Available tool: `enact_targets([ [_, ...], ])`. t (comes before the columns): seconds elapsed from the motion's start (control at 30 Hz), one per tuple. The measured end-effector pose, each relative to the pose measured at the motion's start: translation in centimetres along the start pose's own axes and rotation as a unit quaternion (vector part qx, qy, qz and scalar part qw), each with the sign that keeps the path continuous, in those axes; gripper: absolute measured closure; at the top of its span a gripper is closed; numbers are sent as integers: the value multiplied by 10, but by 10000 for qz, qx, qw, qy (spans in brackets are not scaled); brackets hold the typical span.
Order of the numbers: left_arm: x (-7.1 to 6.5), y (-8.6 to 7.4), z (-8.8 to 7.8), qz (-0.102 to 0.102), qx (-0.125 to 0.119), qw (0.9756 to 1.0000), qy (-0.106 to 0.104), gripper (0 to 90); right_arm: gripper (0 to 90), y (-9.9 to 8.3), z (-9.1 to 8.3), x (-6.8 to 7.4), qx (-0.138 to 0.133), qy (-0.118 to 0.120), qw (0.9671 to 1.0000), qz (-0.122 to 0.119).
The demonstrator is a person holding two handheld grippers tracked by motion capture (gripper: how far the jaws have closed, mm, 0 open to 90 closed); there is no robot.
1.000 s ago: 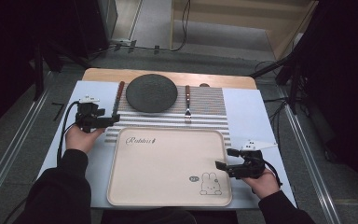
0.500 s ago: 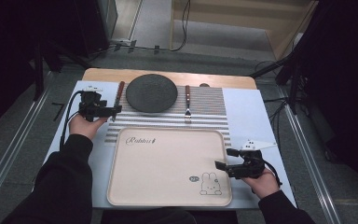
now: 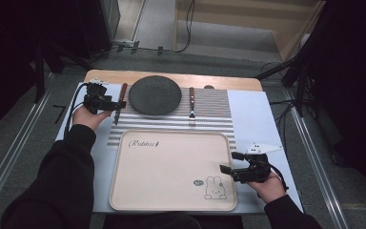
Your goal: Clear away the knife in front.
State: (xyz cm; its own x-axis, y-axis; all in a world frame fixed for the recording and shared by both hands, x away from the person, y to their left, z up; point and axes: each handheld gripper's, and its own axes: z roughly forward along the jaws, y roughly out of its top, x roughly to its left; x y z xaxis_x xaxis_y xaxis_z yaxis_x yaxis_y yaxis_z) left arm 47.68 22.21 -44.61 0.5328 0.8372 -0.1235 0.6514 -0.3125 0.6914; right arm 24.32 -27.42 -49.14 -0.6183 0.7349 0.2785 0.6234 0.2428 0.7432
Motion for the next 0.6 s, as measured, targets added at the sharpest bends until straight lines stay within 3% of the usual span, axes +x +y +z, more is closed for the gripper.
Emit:
enact_targets([
  [0.33,9,14,9,-120,-65,9999,36,261,183,0,-1,1,-44,-24,10000,-5],
  [0.6,15,26,17,64,98,9998,160,261,183,0,-1,2,-21,-10,10000,-33],
])
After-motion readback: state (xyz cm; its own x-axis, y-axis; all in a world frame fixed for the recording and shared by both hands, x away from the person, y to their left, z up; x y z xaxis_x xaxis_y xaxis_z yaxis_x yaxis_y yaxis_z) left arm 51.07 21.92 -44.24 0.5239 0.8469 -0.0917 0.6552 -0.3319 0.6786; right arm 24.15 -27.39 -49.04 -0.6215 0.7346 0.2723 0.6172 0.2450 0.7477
